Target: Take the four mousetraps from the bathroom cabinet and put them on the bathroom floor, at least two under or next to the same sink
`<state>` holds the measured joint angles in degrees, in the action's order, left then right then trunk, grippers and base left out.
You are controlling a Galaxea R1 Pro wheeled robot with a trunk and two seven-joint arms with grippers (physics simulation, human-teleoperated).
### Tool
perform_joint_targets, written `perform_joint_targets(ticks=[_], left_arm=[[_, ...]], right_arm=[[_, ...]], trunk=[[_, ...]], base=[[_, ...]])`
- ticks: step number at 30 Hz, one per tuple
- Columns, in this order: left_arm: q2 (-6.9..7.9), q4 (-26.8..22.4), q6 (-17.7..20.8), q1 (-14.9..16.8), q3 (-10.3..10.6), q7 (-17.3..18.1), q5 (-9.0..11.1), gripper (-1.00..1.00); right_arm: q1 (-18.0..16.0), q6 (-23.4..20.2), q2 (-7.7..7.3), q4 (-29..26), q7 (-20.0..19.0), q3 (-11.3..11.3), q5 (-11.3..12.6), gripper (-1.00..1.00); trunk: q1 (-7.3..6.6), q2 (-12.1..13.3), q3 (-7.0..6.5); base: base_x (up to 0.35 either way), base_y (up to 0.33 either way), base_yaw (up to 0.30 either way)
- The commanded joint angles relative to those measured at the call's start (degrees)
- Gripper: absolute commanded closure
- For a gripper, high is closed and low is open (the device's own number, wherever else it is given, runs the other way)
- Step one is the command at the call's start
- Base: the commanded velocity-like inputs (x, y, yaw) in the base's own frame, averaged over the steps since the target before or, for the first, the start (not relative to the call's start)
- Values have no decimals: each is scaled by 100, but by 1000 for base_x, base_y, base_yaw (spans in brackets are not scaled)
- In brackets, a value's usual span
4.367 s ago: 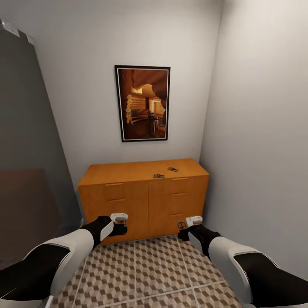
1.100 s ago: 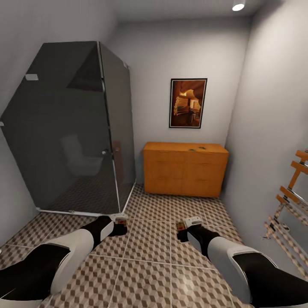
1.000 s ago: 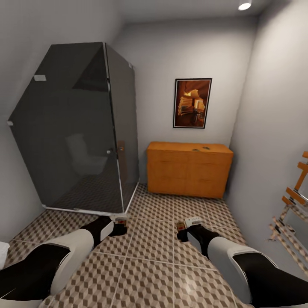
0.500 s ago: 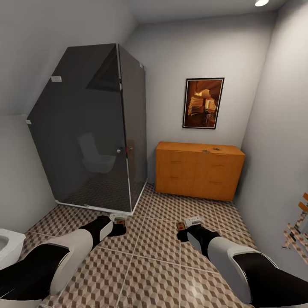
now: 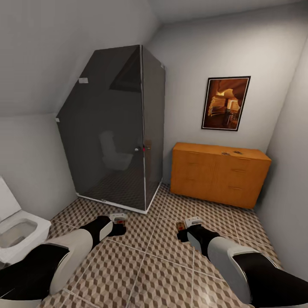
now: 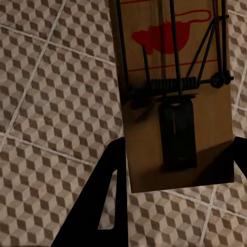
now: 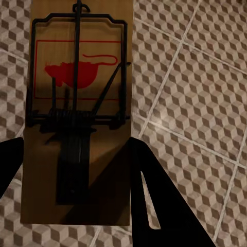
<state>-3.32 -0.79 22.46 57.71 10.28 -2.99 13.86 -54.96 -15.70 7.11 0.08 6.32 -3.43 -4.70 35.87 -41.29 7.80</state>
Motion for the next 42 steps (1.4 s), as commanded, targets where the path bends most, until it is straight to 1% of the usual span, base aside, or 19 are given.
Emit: perform_joint_targets(ticks=[1, 4, 10, 13, 33, 37, 42], left_arm=[[-2, -9, 31, 3, 44, -38, 46, 100], [-2, -9, 31, 3, 44, -30, 46, 100], [-2, -9, 31, 3, 44, -25, 54, 100], [-2, -9, 31, 3, 44, -30, 55, 100], [-2, -9, 31, 3, 44, -60, 63, 100], [-2, -9, 11, 3, 44, -56, 59, 100], [39, -8, -53, 3, 44, -46, 63, 100]], right_arm=[[-6, -29, 1, 0, 9, -31, -31, 100], [-6, -29, 1, 0, 10, -31, -31, 100], [-6, -29, 1, 0, 10, -29, -31, 100], [-6, -29, 1, 0, 12, -28, -31, 100], [-6, -29, 1, 0, 20, -27, -31, 100], [-6, -29, 6, 0, 83, -33, -31, 100], [-6, -29, 11, 0, 125, -35, -31, 100]], trunk=[[2, -8, 10], [2, -8, 10], [2, -8, 10], [2, -8, 10], [2, -8, 10], [2, -8, 10], [2, -8, 10]], base=[[0, 0, 274], [0, 0, 213], [0, 0, 44], [0, 0, 172], [0, 0, 262], [0, 0, 269], [0, 0, 269]])
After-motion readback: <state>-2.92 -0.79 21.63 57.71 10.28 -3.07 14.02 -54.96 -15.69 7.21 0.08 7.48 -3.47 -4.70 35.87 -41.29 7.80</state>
